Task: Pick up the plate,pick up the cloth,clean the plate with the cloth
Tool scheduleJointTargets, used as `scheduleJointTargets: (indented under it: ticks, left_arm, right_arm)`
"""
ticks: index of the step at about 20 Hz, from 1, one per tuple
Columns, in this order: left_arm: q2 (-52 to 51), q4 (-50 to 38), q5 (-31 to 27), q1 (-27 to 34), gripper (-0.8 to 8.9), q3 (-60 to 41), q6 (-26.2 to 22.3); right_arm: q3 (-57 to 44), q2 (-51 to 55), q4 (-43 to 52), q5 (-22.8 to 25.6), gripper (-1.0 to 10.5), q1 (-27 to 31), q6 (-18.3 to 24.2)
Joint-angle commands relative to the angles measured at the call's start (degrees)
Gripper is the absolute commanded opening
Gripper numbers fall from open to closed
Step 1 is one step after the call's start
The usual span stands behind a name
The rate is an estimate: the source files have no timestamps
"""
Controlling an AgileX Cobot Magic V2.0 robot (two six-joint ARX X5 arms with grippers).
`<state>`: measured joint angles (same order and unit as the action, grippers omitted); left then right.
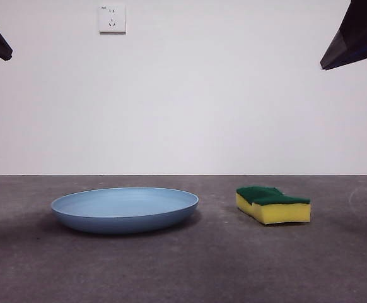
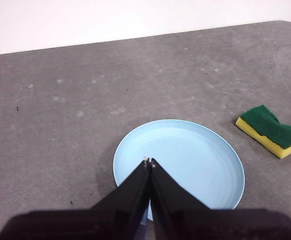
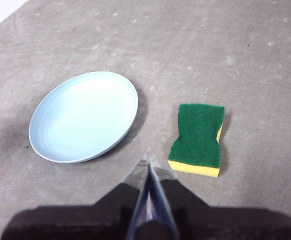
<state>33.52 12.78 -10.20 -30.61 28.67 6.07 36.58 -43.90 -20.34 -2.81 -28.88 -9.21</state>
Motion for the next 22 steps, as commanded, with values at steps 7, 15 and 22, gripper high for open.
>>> scheduleJointTargets:
  ticks: [7, 15, 22]
  left_arm:
    - [-9.1, 4.9, 3.1, 8.0, -0.01, -0.6, -2.8]
    - [-22.4, -9.5, 7.9, 25.4, -0.01, -17.8, -3.1]
    - [-30.2, -11.6, 10.7, 26.1, -0.01, -28.5, -3.1]
  right_arm:
    - [-0.2, 0.1, 0.4, 0.2, 0.0, 0.0, -0.4]
    - [-0.2, 0.1, 0.4, 0.2, 0.0, 0.0, -0.4]
    - [-0.2, 0.1, 0.4, 0.2, 0.0, 0.0, -0.4]
